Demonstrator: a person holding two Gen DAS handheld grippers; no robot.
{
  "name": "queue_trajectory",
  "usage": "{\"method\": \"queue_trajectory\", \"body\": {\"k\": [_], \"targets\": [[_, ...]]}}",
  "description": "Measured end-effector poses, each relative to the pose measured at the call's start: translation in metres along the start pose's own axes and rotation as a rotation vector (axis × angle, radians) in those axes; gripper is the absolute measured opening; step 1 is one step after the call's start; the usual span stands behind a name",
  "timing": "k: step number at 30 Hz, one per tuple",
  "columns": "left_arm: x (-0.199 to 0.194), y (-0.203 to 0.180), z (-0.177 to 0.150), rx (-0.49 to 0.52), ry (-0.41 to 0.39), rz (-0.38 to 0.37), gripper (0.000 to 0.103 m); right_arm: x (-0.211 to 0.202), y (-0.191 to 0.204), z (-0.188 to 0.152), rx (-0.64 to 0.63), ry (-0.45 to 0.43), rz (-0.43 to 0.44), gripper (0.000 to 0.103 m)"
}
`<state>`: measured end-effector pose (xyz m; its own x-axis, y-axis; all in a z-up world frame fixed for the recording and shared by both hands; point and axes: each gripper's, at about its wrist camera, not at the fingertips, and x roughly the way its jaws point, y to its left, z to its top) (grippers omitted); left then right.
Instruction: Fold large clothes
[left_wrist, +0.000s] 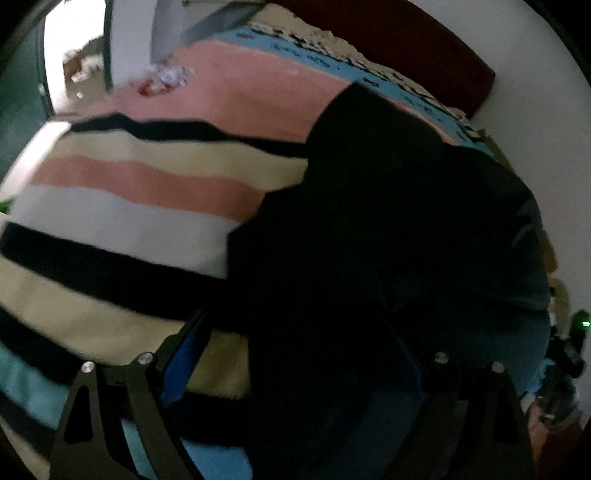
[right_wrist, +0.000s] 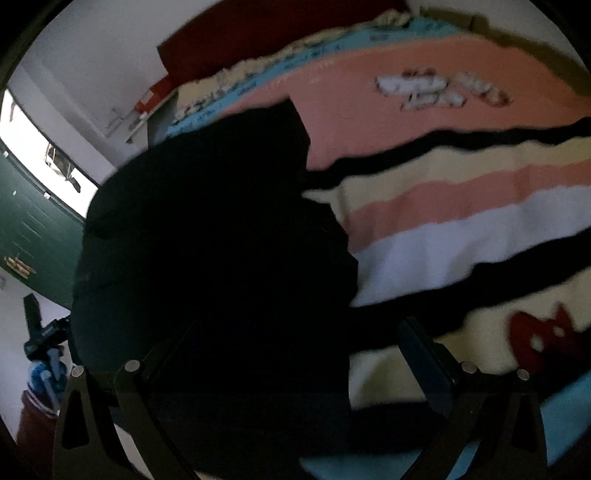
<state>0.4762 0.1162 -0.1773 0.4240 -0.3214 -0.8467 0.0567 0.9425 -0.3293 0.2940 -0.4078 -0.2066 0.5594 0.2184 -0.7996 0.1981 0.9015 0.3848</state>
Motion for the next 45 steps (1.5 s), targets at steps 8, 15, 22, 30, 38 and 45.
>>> {"method": "queue_trajectory", "body": {"k": [8, 15, 22, 30, 38, 45], "targets": [[0.036, 0.034, 0.0, -0.165, 0.096, -0.257, 0.103, 0.072, -0.01, 0.005, 0.158, 0.195, 0.324, 0.102], [0.054, 0.001, -0.004, -0.153, 0.081, -0.391, 0.101, 0.091, -0.003, 0.002, 0.151, 0.193, 0.383, 0.102], [0.022, -0.035, 0.008, -0.08, -0.02, -0.37, 0.039, 0.055, 0.041, 0.016, 0.019, 0.054, 0.322, 0.038], [-0.03, -0.048, 0.01, -0.069, -0.11, -0.411, 0.035, -0.015, 0.104, 0.032, -0.164, -0.091, 0.359, 0.025], [-0.07, -0.044, -0.023, -0.035, -0.138, -0.442, 0.035, -0.067, 0.094, -0.01, -0.202, -0.124, 0.422, 0.025], [-0.031, -0.008, -0.055, -0.056, -0.042, -0.339, 0.044, -0.006, 0.044, -0.043, -0.111, 0.003, 0.304, 0.031]]}}
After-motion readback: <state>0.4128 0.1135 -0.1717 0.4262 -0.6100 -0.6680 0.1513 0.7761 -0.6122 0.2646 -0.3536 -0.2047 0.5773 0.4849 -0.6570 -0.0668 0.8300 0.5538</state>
